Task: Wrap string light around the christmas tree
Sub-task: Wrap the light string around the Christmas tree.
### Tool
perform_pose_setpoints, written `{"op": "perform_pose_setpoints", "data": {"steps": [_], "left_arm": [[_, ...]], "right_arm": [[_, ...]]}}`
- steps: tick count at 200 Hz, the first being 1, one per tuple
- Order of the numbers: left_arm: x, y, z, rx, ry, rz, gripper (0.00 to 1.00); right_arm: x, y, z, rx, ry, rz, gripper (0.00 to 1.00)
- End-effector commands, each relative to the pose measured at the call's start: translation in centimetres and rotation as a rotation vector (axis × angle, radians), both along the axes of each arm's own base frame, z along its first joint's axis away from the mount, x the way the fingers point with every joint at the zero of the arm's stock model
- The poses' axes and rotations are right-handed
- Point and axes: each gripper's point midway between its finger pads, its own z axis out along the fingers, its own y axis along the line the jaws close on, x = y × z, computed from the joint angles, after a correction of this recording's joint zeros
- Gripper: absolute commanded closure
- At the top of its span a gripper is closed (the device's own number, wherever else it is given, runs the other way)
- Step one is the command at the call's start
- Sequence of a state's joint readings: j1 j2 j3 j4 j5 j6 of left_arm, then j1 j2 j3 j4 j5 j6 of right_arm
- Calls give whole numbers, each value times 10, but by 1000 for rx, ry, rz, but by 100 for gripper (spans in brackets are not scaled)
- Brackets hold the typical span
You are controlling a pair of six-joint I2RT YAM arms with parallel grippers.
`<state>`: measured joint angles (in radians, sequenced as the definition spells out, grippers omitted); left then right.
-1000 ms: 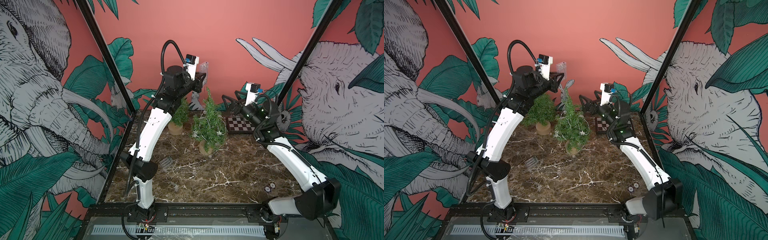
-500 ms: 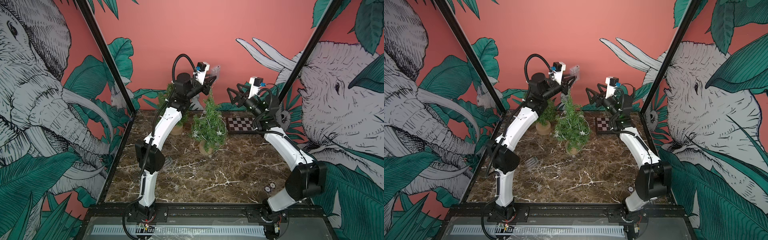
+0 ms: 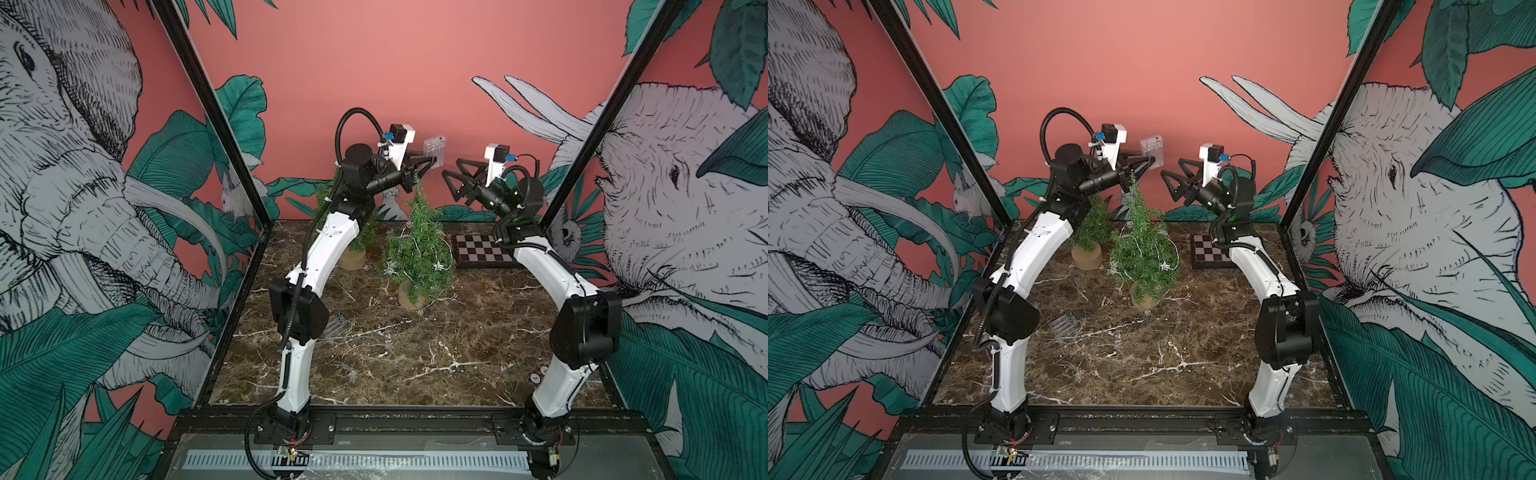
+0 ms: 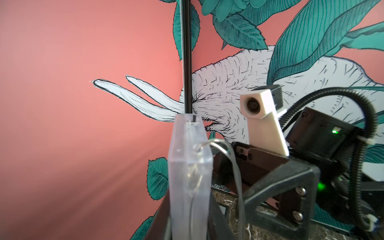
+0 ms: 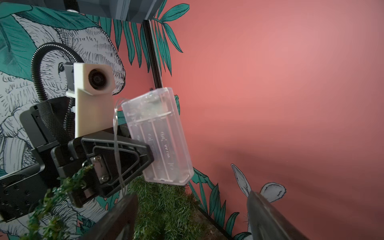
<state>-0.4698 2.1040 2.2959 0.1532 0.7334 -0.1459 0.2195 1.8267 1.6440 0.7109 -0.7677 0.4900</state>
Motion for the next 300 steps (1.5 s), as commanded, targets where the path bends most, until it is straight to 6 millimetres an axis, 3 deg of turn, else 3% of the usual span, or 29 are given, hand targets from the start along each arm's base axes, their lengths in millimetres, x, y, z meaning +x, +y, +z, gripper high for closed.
{"op": "perform_pose_setpoints", "data": {"steps": [1, 34, 81, 234, 276, 300], "left_arm": [[-19, 5, 29, -54, -40, -66, 100], [-21, 4, 30, -68, -19, -105, 100], [-26, 3, 30, -57, 1, -128, 100], [-30, 2, 33, -77, 74, -179, 100], [-32, 3, 36, -77, 58, -176, 96], [-31, 5, 39, -81, 49, -162, 88]], "right_arm": [[-17, 5, 30, 43, -99, 99, 14], [-13, 11, 40, 91, -96, 190, 15], [-18, 24, 43, 104, -113, 301, 24], [-71, 34, 57, 153, -194, 527, 67], [-79, 31, 59, 158, -205, 517, 79], [-84, 30, 62, 159, -208, 517, 84]]}}
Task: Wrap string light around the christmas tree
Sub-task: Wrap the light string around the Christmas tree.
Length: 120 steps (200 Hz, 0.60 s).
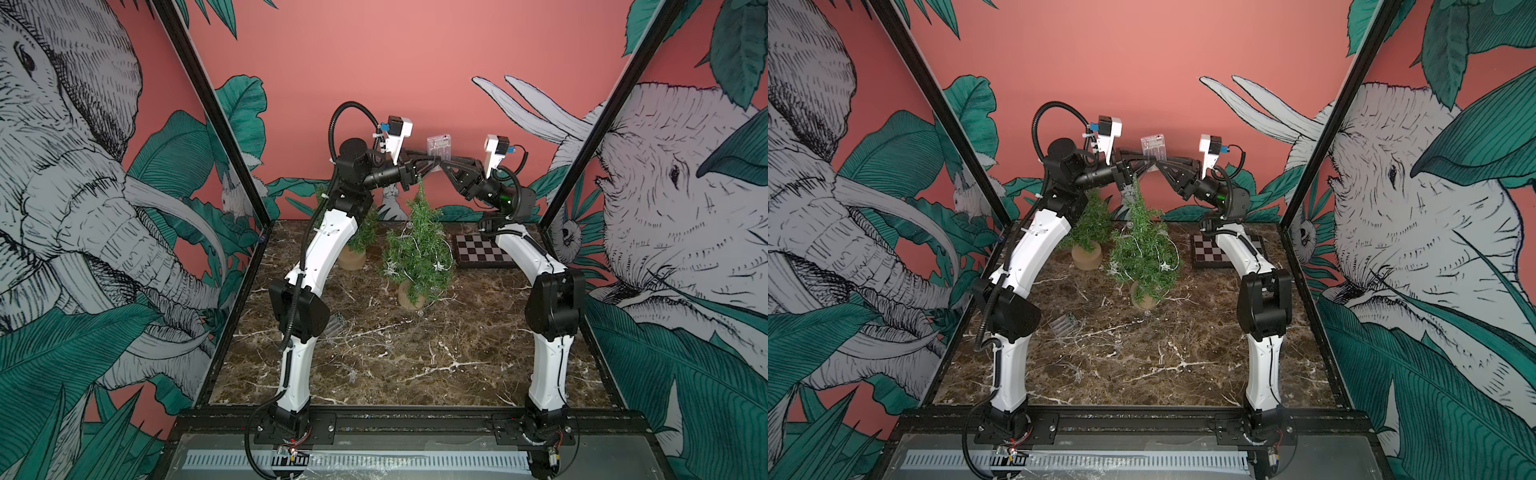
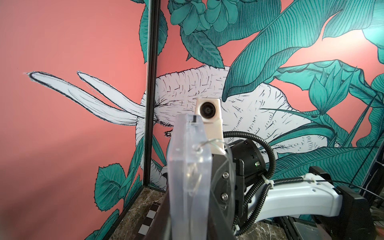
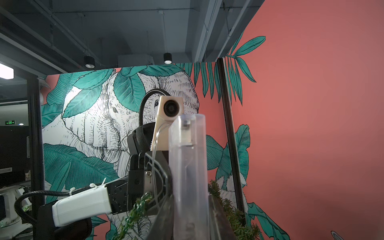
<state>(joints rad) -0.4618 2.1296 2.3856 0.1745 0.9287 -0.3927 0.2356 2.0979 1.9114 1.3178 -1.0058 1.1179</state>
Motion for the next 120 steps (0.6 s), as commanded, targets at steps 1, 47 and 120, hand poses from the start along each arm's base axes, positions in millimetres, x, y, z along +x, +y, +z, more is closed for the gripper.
{"op": "perform_pose_setpoints", "data": {"steps": [1, 47, 120], "left_arm": [[3, 8, 20, -40, -78, 71, 87], [-4, 17, 29, -50, -215, 139, 50], [-21, 19, 20, 0, -303, 118, 1]], "right_arm": [[-45, 3, 27, 9, -130, 44, 84], [-49, -3, 34, 50, -99, 25, 89], [-46, -3, 40, 46, -108, -30, 96]]}}
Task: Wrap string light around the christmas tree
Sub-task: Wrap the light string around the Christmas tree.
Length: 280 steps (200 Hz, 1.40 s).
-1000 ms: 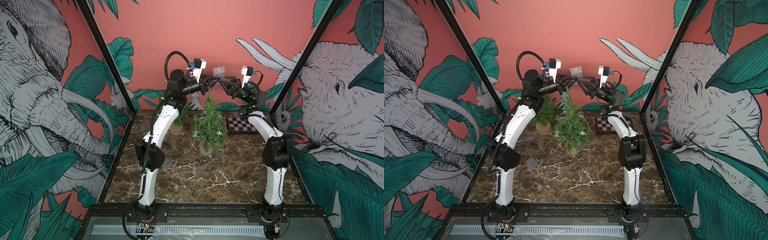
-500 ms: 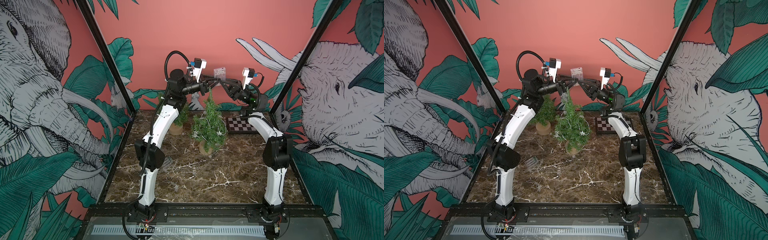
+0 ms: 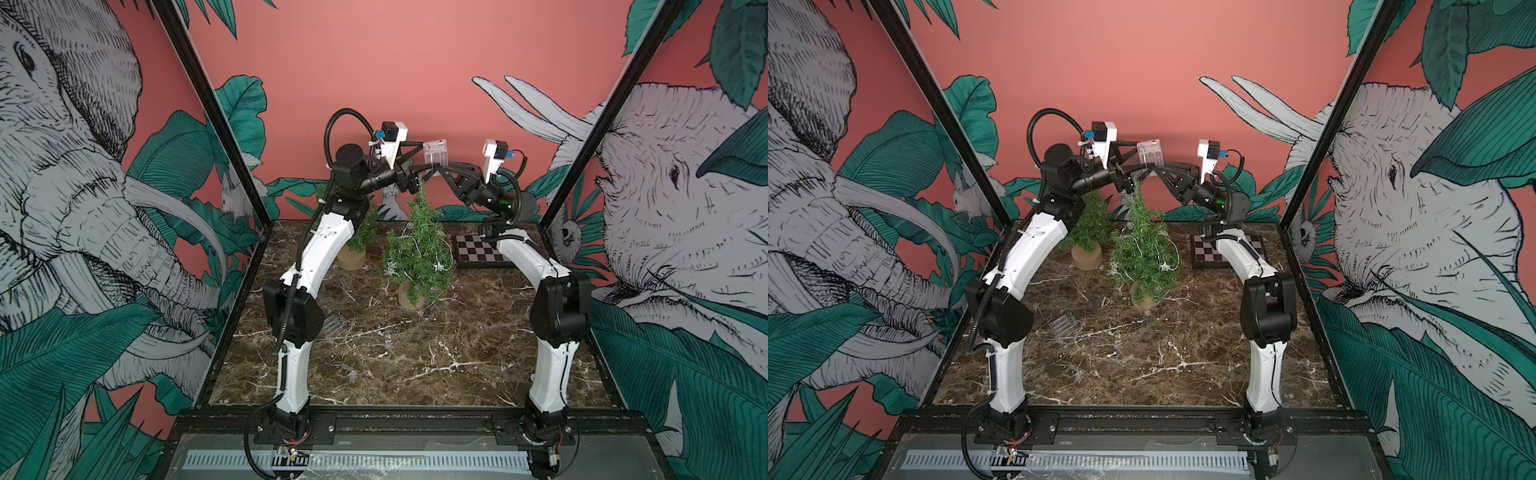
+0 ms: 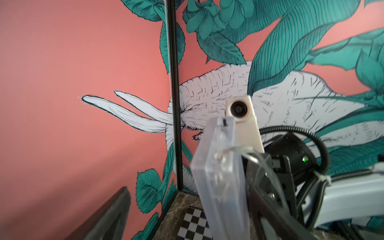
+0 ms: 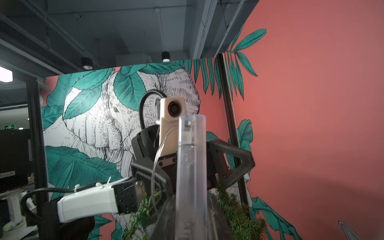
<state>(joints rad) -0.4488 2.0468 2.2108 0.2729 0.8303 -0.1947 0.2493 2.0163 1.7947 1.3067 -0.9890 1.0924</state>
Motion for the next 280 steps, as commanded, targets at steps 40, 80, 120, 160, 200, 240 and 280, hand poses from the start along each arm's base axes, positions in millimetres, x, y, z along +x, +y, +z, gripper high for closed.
{"op": "perform_pose_setpoints", "data": {"steps": [40, 80, 120, 160, 200, 240, 280], "left_arm": [[-29, 11, 16, 44, -155, 40, 1], [-12, 27, 11, 88, -202, 214, 1], [15, 50, 3, 136, -213, 449, 1], [11, 55, -1, 178, -241, 478, 0], [20, 77, 0, 196, -230, 624, 0], [3, 97, 26, 91, -220, 684, 0], [-14, 134, 42, 24, -85, 807, 1]], "right_arm": [[-11, -6, 42, 21, -105, -131, 98], [11, -2, 24, -106, -54, -282, 98], [39, -3, -14, -250, 43, -417, 98], [51, -2, -50, -418, 97, -498, 98], [58, -12, -69, -551, 127, -623, 100], [54, -33, -82, -672, 146, -759, 100], [39, -62, -88, -766, 105, -901, 100]]}}
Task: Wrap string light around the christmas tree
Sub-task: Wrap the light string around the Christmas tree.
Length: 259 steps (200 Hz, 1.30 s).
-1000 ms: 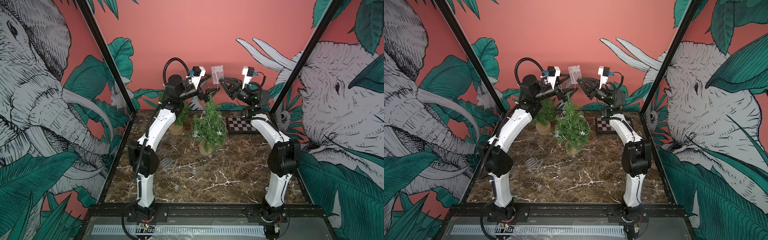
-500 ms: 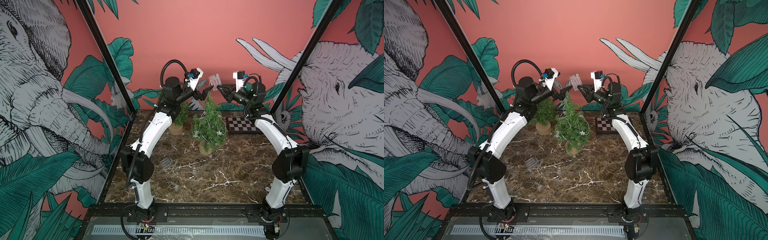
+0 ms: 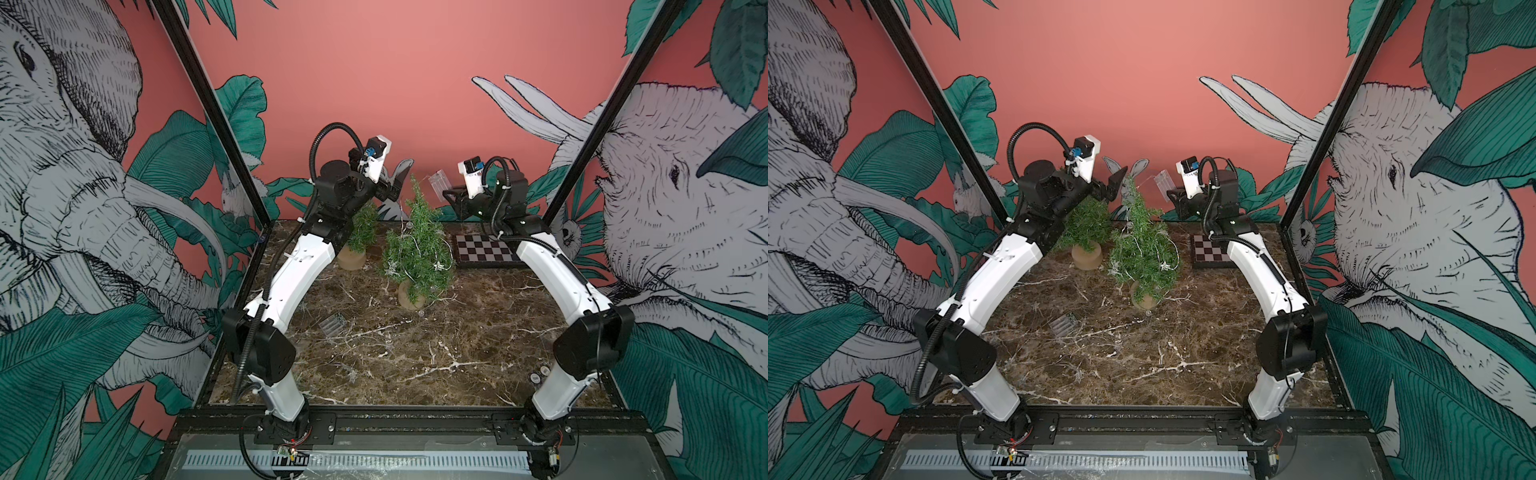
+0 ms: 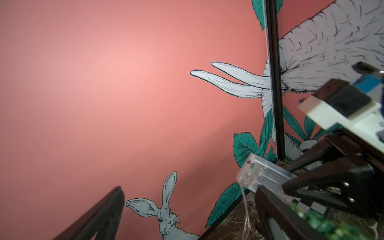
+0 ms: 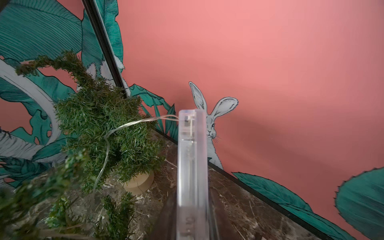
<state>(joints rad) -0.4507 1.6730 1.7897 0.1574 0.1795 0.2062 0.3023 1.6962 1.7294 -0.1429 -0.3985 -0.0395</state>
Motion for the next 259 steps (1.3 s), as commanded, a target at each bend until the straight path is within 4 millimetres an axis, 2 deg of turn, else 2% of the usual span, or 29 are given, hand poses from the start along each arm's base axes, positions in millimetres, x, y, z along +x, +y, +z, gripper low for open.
{"op": "perform_pose_setpoints", "data": {"steps": [1, 11, 13, 16, 47, 68, 84, 107, 127, 146, 160, 168, 172, 194, 237, 259], "left_arm": [[-30, 36, 44, -113, -17, 90, 1], [-37, 41, 45, -123, 17, 92, 1], [-39, 41, 45, -125, 28, 90, 0], [-41, 43, 44, -130, 42, 90, 1], [-62, 47, 34, -147, 196, 54, 0], [-95, 27, 36, -174, 296, -144, 1], [-122, 10, 43, -216, 370, -317, 0], [-138, 10, 32, -205, 448, -333, 0], [-144, 16, 13, -199, 537, -299, 1], [-158, 14, 1, -250, 613, -353, 0], [-170, 12, -6, -246, 612, -369, 0], [-175, 13, -8, -227, 595, -357, 0], [-176, 14, -10, -217, 590, -344, 0], [-177, 13, -20, -176, 574, -305, 1], [-170, 6, -35, -164, 553, -254, 2], [-165, -1, -41, -166, 568, -245, 6]], "right_arm": [[-13, -22, 19, -108, -98, -91, 100], [-11, -28, 8, -145, -78, -121, 100], [-18, -32, 18, -144, -97, -130, 99], [-21, -35, 21, -148, -103, -136, 99], [-34, -55, 9, -204, -66, -210, 99], [-40, -66, -10, -256, -19, -240, 100], [-43, -82, -24, -282, 23, -294, 100], [-59, -96, -33, -274, 66, -322, 100], [-79, -96, -35, -245, 73, -299, 100], [-96, -96, -41, -243, 86, -273, 100], [-107, -99, -44, -248, 98, -273, 100], [-115, -99, -39, -232, 90, -266, 100], [-118, -99, -49, -234, 110, -260, 100], [-142, -89, -47, -157, 109, -187, 100], [-194, -65, -58, -66, 137, 13, 100], [-213, -59, -63, -50, 145, 74, 100]]}}
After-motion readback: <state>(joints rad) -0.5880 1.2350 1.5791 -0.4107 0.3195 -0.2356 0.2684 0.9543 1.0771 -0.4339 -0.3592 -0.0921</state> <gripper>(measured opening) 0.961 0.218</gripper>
